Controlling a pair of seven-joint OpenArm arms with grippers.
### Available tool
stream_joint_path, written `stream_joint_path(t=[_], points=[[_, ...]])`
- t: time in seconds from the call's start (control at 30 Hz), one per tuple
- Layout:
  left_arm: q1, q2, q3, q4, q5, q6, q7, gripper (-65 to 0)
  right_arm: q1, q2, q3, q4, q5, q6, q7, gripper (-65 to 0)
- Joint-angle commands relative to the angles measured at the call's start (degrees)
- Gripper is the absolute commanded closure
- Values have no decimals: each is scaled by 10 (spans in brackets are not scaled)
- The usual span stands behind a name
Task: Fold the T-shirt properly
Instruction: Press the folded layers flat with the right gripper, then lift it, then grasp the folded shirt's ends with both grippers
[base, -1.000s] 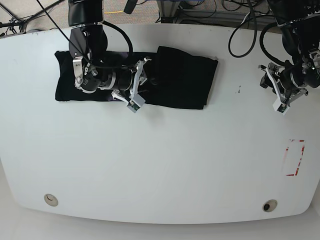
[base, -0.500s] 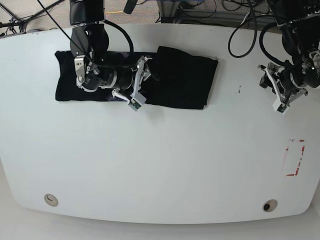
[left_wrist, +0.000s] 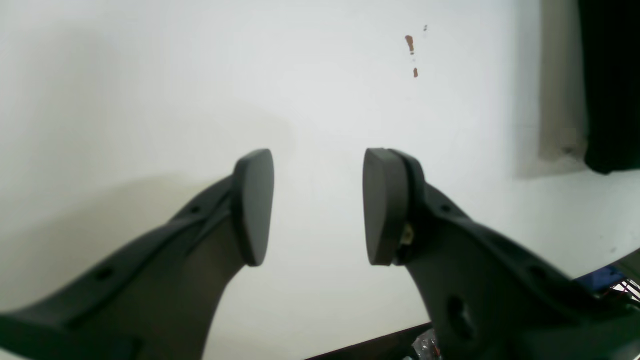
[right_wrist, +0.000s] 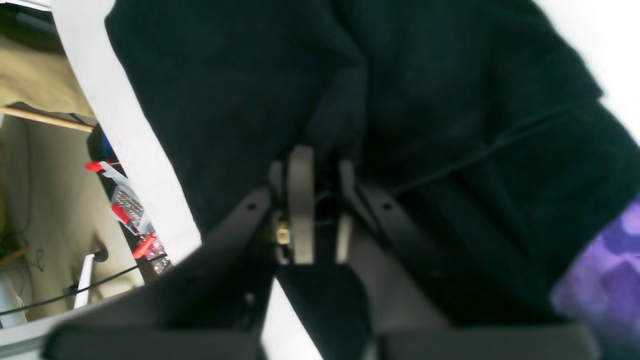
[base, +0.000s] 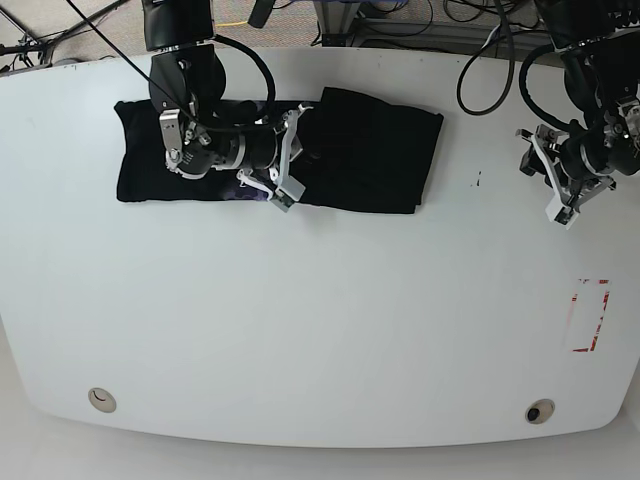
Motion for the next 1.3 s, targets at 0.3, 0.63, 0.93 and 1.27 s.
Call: stream_joint_path(t=[0.3, 0.63, 0.93, 1.27], points=[[-5, -8, -3, 9, -6, -1, -6, -258, 2, 5, 5, 115, 15, 1, 11, 0], [1, -8, -2, 9, -6, -1, -6, -258, 33, 6, 6, 108, 10, 1, 11, 0], [2, -9, -1, 9, -6, -1, -6, -258, 48, 49, 16, 51, 10, 1, 13, -24], [-19, 8, 51, 17, -9, -1, -6, -260, 28, 77, 68, 89, 16, 1, 10, -423]])
